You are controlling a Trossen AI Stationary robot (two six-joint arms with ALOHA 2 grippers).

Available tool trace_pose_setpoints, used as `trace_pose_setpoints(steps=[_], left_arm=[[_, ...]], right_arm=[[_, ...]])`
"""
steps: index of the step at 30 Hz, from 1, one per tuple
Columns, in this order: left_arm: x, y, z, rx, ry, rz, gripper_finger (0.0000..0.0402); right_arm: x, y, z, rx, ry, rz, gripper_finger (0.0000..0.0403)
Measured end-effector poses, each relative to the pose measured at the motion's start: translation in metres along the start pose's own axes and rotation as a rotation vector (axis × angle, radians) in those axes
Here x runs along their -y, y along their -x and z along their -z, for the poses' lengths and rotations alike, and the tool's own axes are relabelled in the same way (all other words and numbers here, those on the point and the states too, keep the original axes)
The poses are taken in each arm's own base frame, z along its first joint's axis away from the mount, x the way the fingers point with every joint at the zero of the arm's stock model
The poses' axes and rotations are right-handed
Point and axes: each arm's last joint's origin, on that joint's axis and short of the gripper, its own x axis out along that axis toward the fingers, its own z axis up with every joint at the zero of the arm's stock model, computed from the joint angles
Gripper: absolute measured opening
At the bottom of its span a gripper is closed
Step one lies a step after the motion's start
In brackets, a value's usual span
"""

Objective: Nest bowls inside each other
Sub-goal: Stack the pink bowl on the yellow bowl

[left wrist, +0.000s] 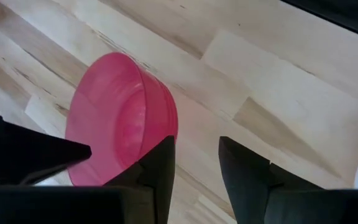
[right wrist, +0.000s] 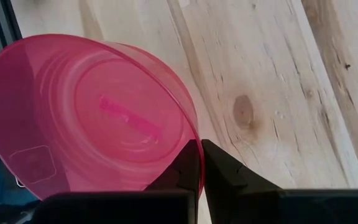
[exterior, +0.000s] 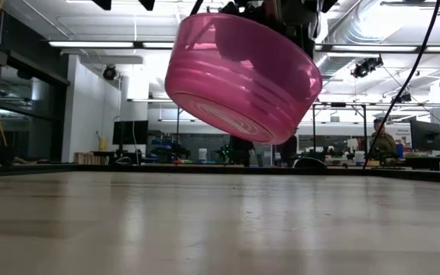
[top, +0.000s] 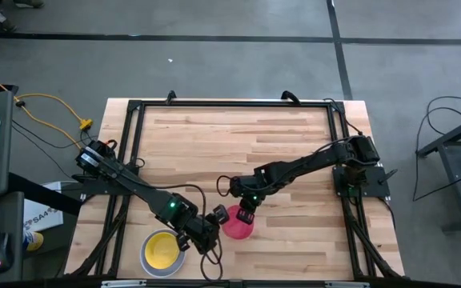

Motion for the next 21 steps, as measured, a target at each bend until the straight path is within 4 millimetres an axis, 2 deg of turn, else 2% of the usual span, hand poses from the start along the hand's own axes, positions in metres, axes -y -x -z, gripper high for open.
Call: trace_pose_setpoints(steps=[12, 21], left_arm=[[-0.004, 0.000, -0.003, 0.044, -0.032, -0.010, 0.0122], [-0.010, -0.001, 0.002, 0.052, -0.010, 0.014, 0.0122]], right_arm=[[-0.009, -0.006, 0.003, 0.008, 0.008, -0.025, 0.0004], [-0.002, -0.013, 0.004, -0.010, 0.019, 0.026, 0.0004]])
